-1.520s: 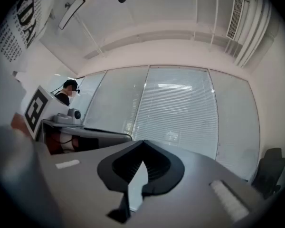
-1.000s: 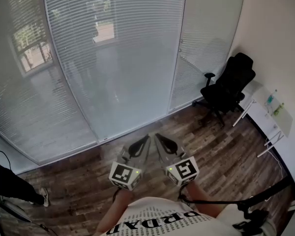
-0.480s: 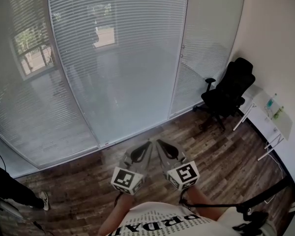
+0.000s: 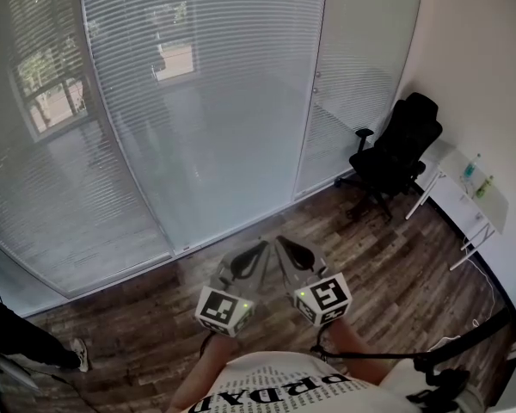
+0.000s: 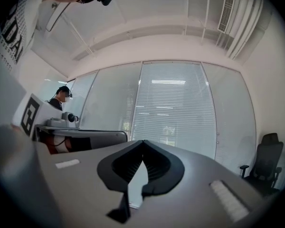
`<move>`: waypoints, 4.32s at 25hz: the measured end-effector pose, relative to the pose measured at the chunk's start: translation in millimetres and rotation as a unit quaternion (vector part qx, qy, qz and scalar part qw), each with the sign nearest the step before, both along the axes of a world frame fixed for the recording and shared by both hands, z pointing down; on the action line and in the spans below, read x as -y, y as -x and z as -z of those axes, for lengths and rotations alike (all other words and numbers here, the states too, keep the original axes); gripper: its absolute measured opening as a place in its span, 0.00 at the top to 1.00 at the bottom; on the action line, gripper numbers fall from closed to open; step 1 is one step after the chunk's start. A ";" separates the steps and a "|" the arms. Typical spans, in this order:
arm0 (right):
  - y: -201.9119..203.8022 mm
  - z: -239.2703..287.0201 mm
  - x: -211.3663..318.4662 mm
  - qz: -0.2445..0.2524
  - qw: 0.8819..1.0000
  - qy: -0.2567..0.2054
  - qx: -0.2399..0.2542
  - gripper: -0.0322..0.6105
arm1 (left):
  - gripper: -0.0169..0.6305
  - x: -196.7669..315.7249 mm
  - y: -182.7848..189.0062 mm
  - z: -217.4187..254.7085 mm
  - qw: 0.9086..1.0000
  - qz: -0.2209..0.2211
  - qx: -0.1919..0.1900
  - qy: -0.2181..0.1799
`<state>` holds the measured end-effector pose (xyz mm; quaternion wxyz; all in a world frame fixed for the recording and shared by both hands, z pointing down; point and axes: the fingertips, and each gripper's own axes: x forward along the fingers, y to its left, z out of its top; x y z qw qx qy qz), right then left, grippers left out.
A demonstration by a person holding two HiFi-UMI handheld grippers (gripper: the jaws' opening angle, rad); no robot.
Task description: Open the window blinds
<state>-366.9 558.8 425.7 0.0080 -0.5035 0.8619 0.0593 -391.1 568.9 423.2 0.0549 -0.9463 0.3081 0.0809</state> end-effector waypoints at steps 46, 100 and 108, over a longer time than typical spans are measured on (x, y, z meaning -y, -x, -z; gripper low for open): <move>-154.5 -11.1 140.3 0.022 1.000 0.012 -0.004 0.91 | 0.98 140.3 -153.2 -10.6 0.999 0.043 0.022 0.023; -157.1 -5.8 389.1 -0.043 0.999 0.009 -0.012 0.91 | 0.98 393.1 -160.6 -5.5 0.999 -0.031 0.024 0.018; -222.6 9.4 451.9 -0.024 1.000 0.001 -0.002 0.91 | 0.98 455.4 -225.8 10.1 1.000 -0.010 0.025 0.017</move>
